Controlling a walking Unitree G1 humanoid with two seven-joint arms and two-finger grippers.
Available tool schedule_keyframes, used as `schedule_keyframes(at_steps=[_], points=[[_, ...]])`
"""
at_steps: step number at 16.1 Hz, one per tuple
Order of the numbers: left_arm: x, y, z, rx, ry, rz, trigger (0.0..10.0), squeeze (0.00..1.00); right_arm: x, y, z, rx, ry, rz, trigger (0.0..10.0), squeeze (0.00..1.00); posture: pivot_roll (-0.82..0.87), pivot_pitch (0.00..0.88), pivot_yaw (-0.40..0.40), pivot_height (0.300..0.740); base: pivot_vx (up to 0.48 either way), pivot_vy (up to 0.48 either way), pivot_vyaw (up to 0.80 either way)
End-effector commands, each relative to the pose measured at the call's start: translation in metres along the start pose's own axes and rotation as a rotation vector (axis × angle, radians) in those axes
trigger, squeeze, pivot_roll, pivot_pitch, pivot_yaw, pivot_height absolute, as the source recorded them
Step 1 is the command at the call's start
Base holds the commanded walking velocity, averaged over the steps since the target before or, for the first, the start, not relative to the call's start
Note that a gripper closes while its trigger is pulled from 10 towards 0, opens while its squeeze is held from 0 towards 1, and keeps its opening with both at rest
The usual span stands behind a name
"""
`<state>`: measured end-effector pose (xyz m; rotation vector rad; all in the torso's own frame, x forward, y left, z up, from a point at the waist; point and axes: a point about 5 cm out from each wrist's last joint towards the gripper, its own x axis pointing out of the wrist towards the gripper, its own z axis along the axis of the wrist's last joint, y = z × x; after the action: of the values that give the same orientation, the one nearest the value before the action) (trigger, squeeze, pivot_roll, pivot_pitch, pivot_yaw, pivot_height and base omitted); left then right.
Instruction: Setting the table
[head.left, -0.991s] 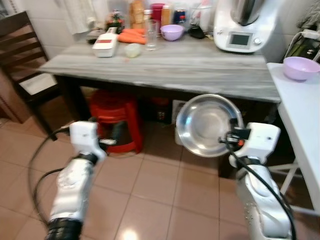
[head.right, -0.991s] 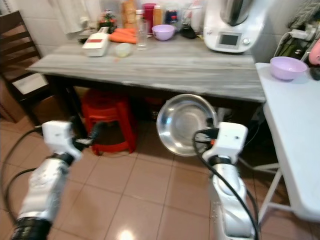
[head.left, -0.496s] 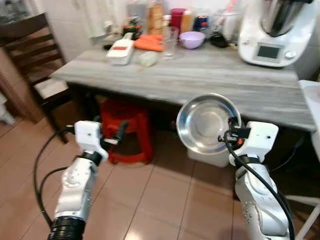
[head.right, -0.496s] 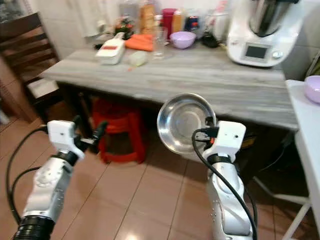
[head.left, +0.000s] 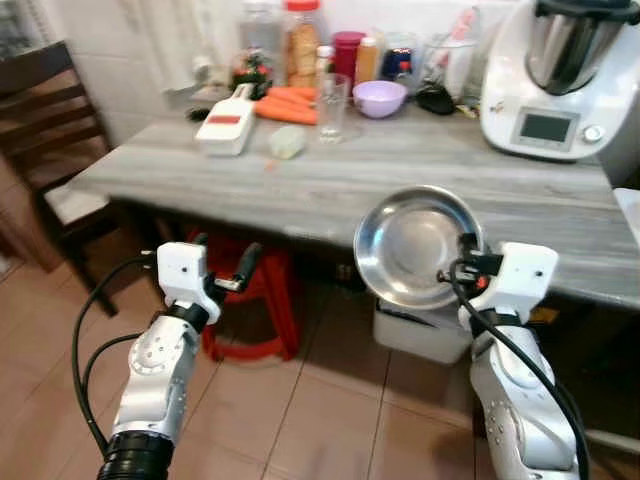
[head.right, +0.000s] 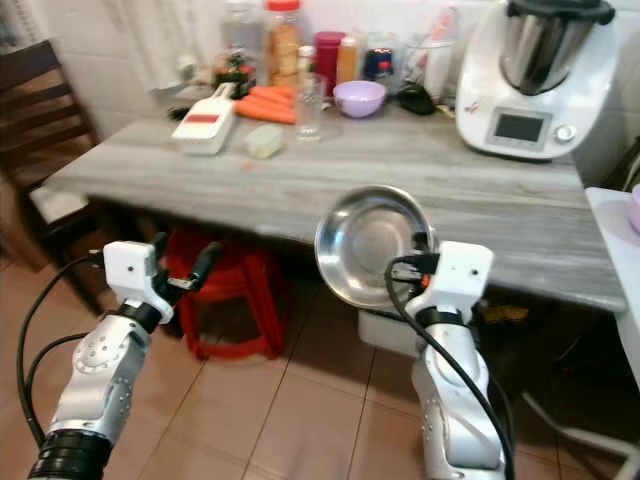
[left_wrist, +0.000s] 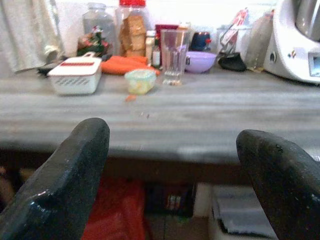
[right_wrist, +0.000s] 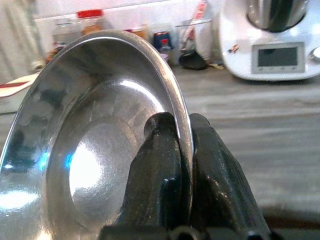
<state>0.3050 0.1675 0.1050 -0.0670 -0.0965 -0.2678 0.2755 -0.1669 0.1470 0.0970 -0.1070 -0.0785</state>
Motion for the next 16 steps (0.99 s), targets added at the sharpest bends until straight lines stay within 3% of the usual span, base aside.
schedule_keyframes(at_steps=[1,6,9,13,16], points=[[0.004,-0.008,0.002,-0.001,-0.012,-0.029,10.0,0.00,0.001,-0.006,0.004,0.003,-0.014,-0.020,10.0,0.00,-0.02,0.000,0.021,0.740,0.480,0.000,0.00],[0.001,-0.010,-0.001,-0.007,-0.006,-0.032,10.0,0.00,0.000,-0.006,0.003,0.004,-0.009,-0.022,10.0,0.00,-0.03,0.000,0.019,0.740,0.480,0.000,-0.55],[0.002,-0.010,-0.002,-0.016,0.002,-0.029,10.0,0.00,0.001,-0.006,0.003,0.003,-0.007,-0.024,10.0,0.00,-0.03,0.000,0.017,0.740,0.436,0.000,0.00],[-0.005,-0.009,-0.006,-0.004,0.015,-0.028,10.0,0.00,0.002,-0.005,0.001,0.013,-0.002,-0.025,10.0,0.00,-0.02,0.000,0.017,0.740,0.000,0.000,0.00],[-0.017,-0.003,-0.007,0.055,0.014,-0.041,10.0,0.00,0.001,-0.004,-0.005,0.071,0.025,-0.038,10.0,0.00,-0.02,0.000,0.016,0.740,0.000,0.000,0.00]])
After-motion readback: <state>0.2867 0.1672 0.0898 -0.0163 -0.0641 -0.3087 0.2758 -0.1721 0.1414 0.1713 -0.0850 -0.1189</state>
